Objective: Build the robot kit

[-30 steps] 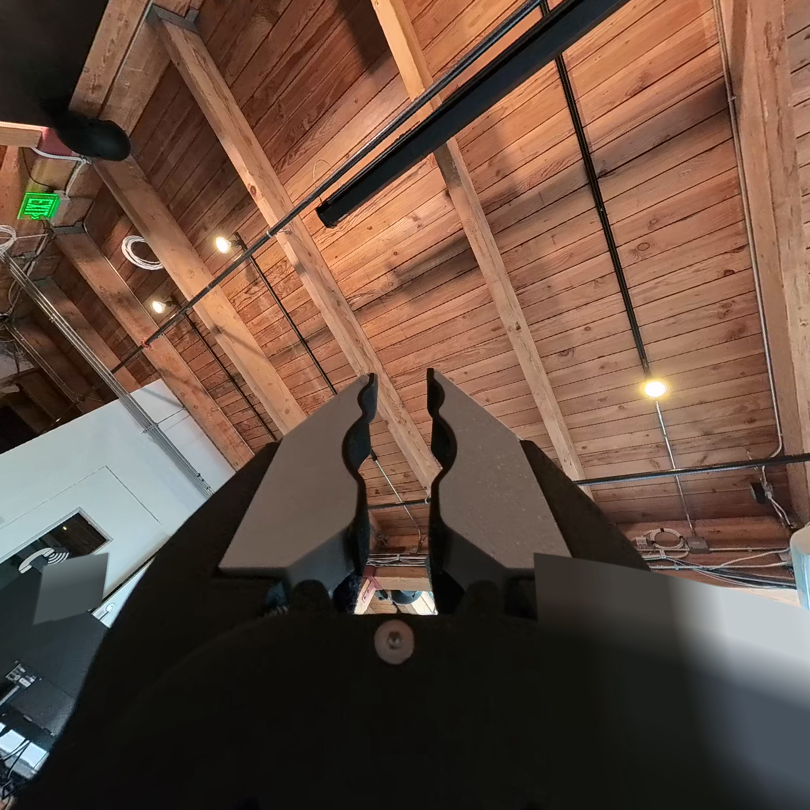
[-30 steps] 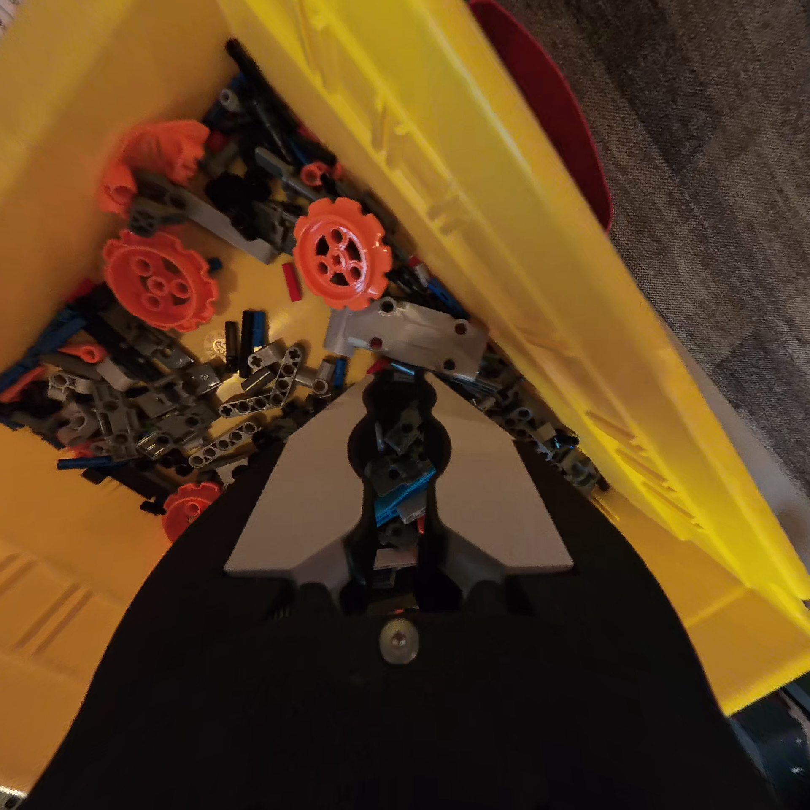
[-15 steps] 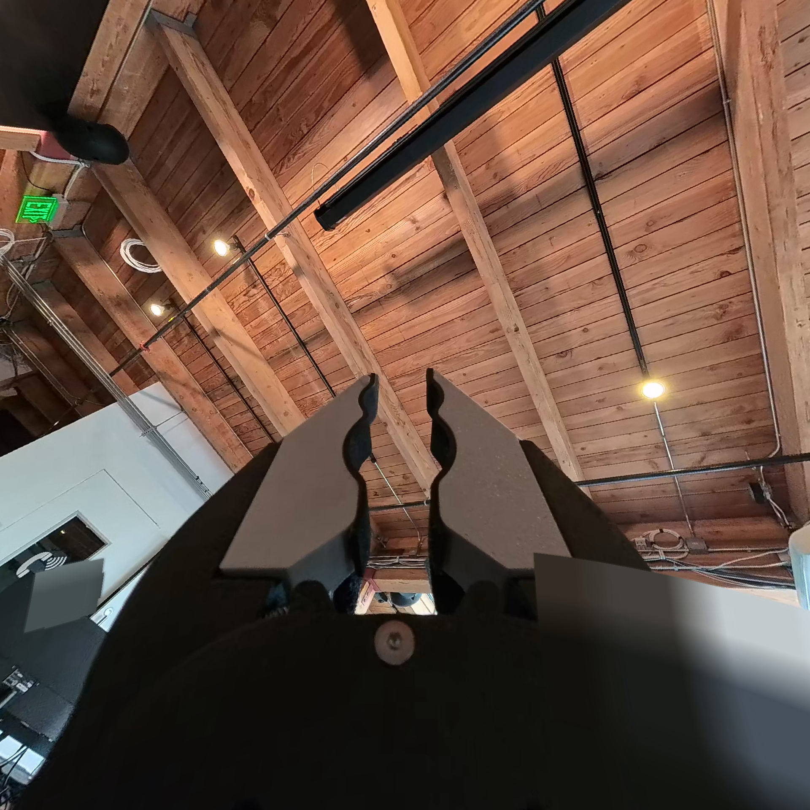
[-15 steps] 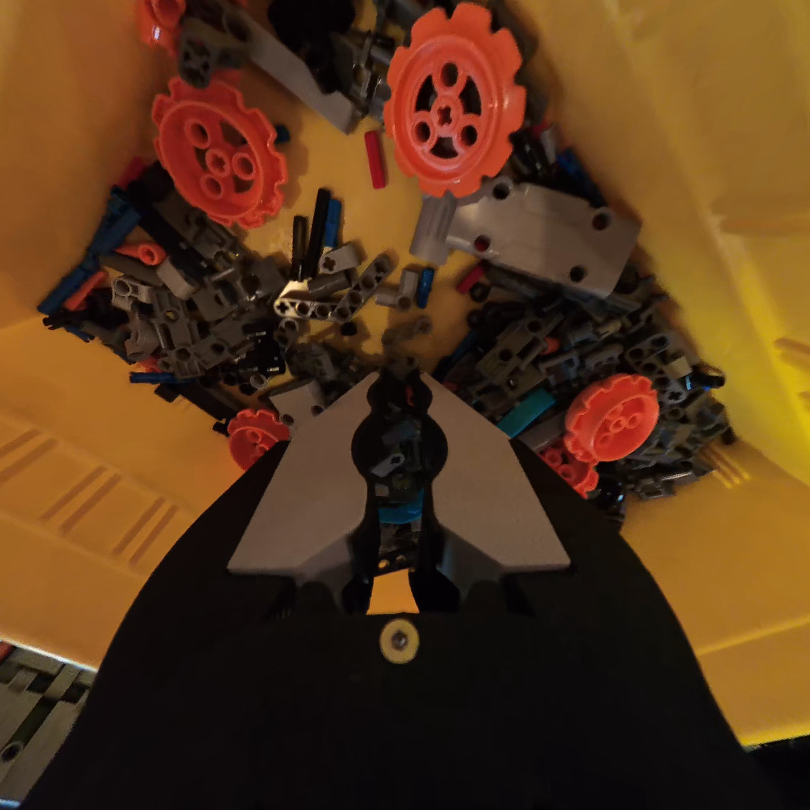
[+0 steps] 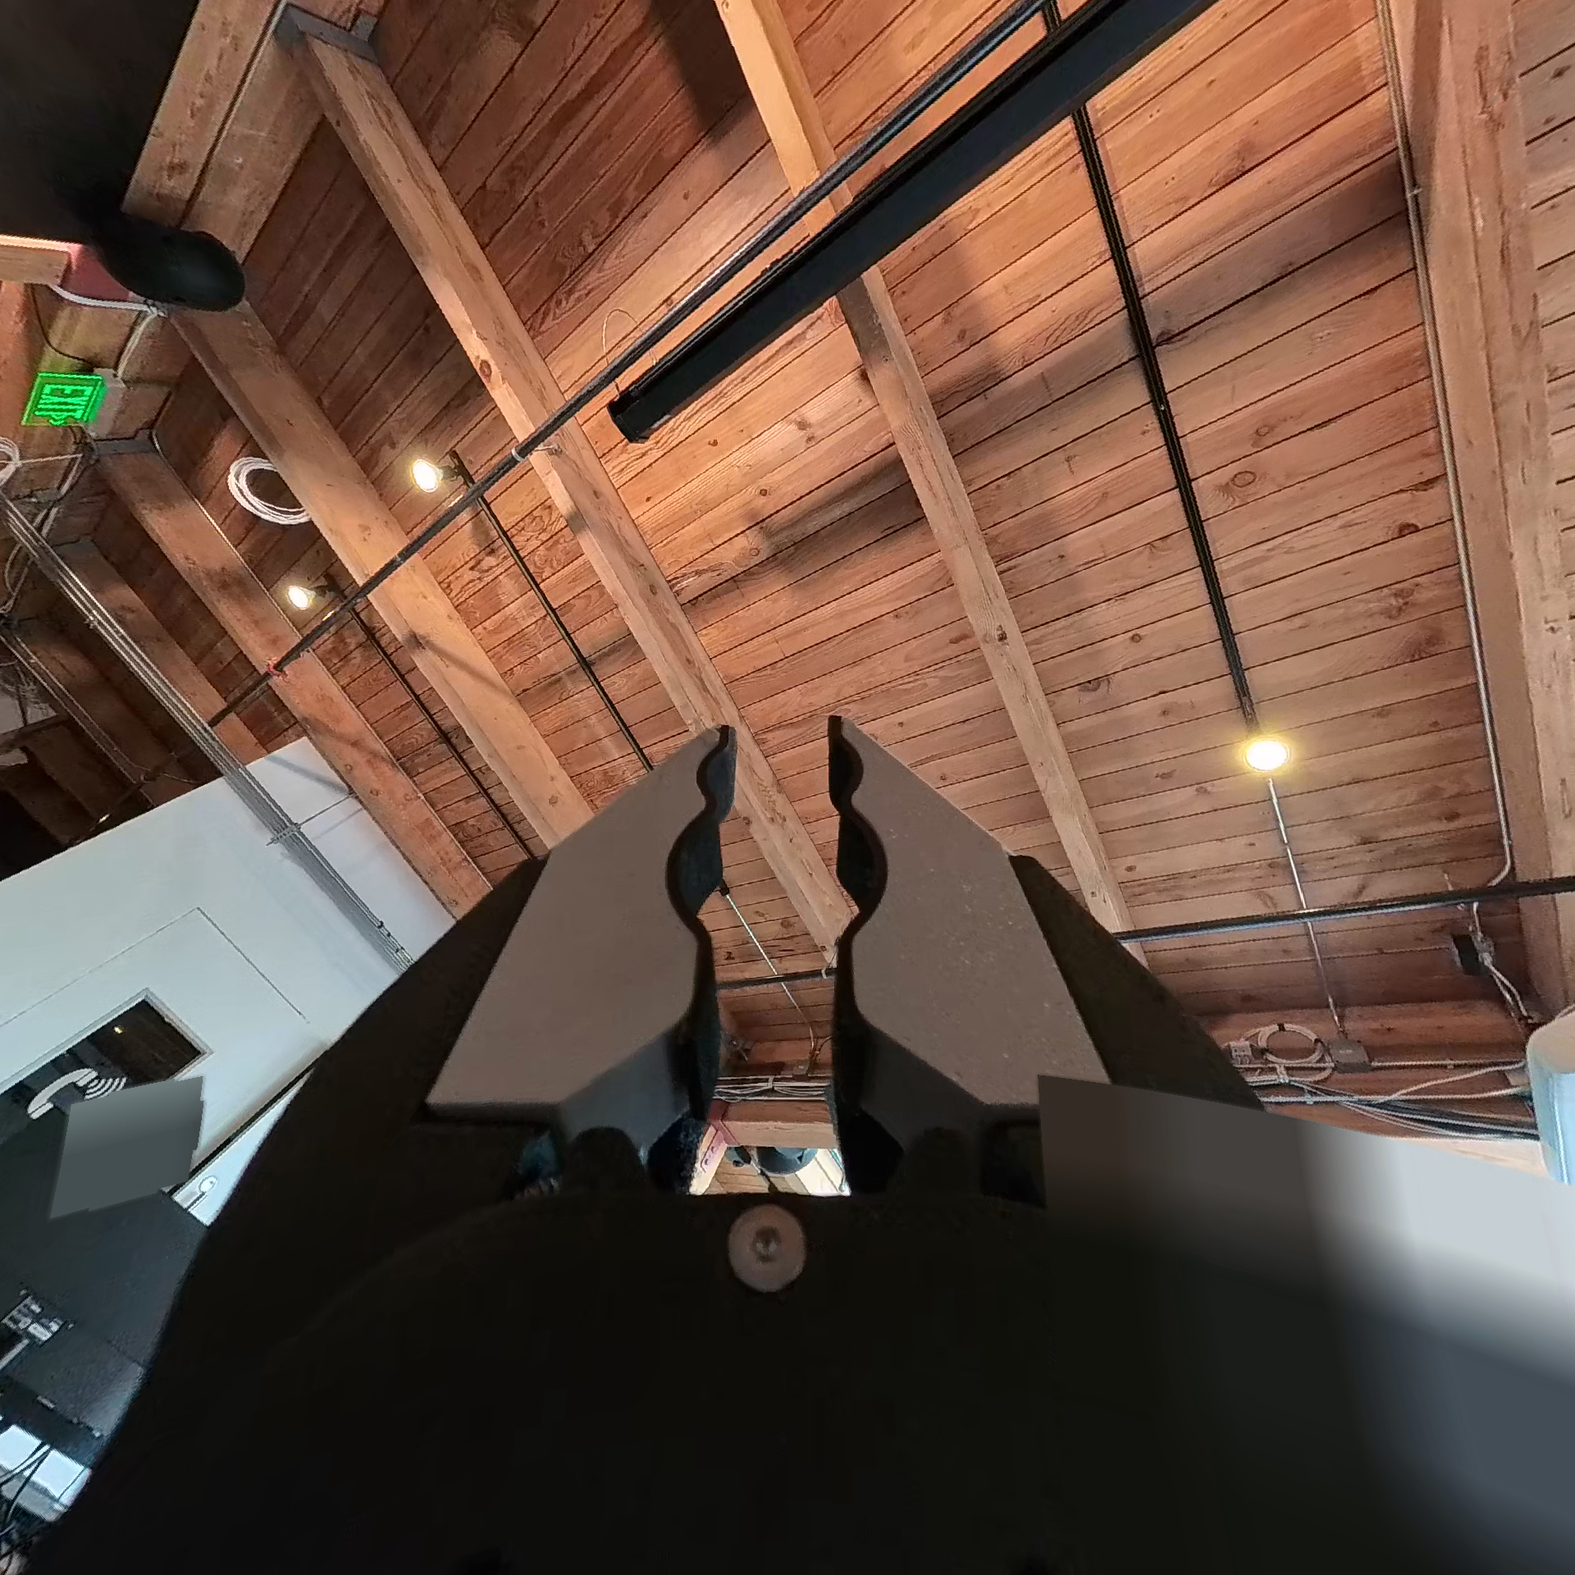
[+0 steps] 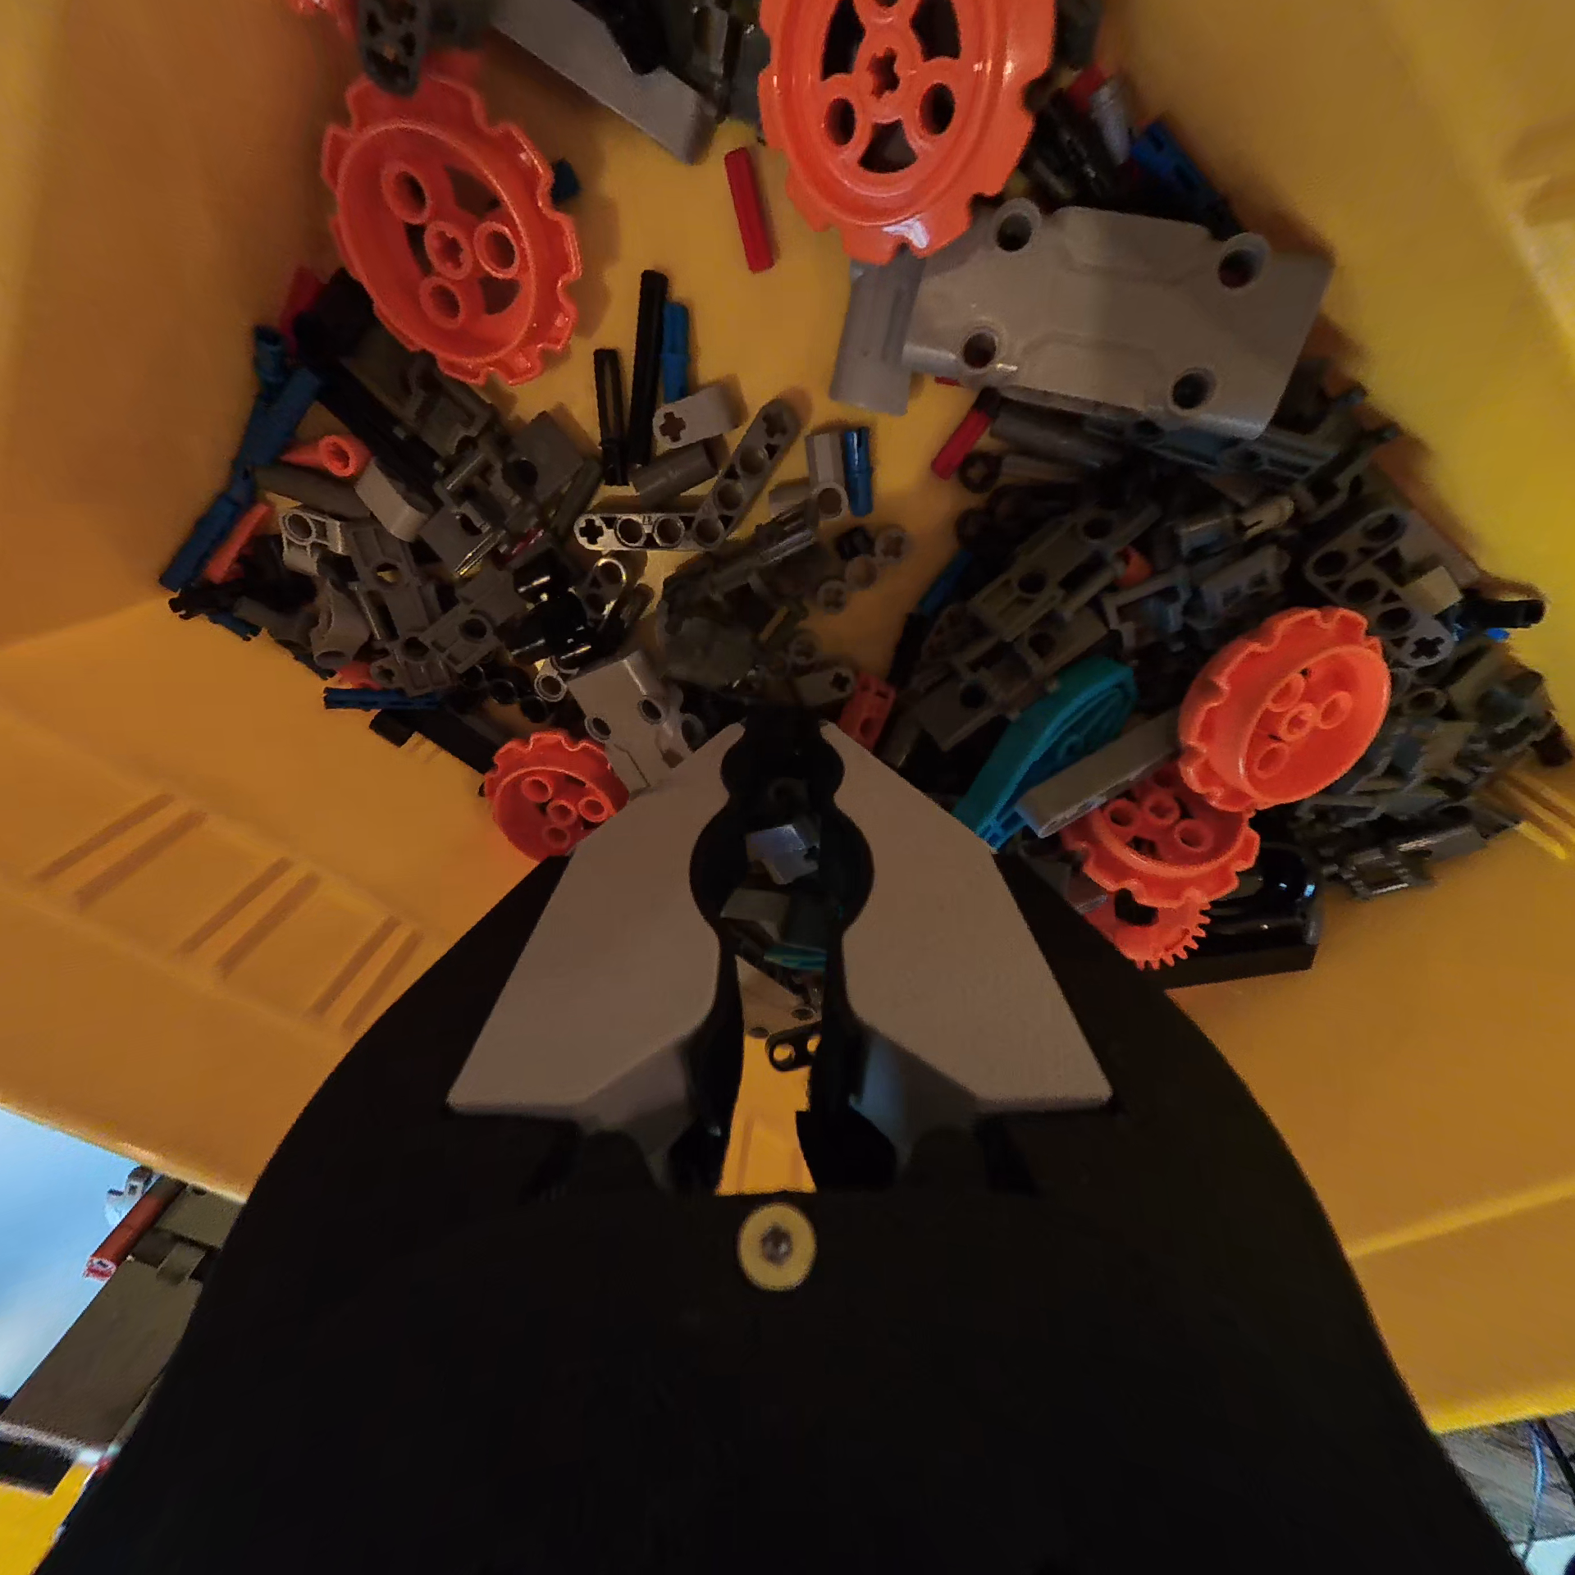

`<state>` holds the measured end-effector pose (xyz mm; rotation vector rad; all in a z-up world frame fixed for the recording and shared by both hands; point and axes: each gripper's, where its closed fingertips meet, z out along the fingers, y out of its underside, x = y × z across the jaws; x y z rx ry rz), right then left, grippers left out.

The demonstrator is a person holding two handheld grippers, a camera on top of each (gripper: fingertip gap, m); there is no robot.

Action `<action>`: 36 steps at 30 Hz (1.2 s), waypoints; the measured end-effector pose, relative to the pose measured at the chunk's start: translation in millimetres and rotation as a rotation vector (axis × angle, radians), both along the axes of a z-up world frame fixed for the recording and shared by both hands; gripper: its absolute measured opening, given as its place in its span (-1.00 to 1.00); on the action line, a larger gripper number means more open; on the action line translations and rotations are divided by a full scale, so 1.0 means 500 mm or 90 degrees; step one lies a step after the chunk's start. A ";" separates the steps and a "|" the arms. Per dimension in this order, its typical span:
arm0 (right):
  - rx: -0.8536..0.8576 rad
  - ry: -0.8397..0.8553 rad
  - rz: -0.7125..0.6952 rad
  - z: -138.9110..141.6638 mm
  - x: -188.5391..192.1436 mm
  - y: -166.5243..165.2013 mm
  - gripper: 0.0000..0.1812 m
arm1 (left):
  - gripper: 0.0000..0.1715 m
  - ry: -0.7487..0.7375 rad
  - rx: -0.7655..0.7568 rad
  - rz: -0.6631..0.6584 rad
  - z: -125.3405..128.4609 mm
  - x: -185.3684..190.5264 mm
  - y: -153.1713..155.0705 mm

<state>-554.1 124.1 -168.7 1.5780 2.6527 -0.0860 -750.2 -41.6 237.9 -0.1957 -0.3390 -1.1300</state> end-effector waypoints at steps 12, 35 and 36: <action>0.053 -0.038 0.020 0.002 0.009 0.016 -0.90 | -0.78 0.001 -0.001 0.001 0.000 0.000 0.000; 0.043 0.122 -0.027 0.000 -0.080 0.051 -0.86 | -0.79 0.001 -0.001 -0.001 0.000 0.001 0.003; 0.046 0.135 -0.036 0.001 -0.090 0.055 -0.88 | -0.79 0.001 -0.001 -0.001 0.000 0.001 0.003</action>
